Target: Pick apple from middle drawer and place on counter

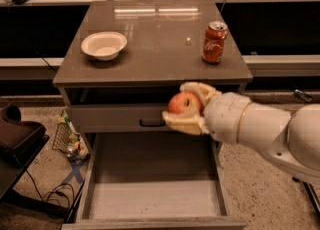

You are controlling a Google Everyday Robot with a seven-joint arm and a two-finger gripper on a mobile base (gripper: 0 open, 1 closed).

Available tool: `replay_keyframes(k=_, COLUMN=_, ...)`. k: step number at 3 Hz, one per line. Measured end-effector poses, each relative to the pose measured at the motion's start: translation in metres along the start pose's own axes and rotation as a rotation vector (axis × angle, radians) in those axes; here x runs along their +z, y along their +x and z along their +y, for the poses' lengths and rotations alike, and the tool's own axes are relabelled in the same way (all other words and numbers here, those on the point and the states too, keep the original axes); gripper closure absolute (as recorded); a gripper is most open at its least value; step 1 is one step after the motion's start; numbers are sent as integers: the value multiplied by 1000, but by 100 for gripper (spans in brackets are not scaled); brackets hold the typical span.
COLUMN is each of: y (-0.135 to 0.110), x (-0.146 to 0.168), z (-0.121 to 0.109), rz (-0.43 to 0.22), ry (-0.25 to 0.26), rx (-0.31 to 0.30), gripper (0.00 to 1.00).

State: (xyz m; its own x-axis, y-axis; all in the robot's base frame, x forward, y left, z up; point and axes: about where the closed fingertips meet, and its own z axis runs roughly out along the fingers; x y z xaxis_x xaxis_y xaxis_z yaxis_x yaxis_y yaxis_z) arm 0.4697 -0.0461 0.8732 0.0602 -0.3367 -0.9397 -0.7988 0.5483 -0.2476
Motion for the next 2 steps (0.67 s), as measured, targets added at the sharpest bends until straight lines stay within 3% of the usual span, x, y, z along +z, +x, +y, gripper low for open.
replay_keyframes(k=1, y=-64, x=6, z=-21, rz=3, ry=121, rx=-9, gripper=100)
replay_keyframes(k=2, y=-64, x=6, z=-21, rz=3, ry=121, rx=-9, gripper=100)
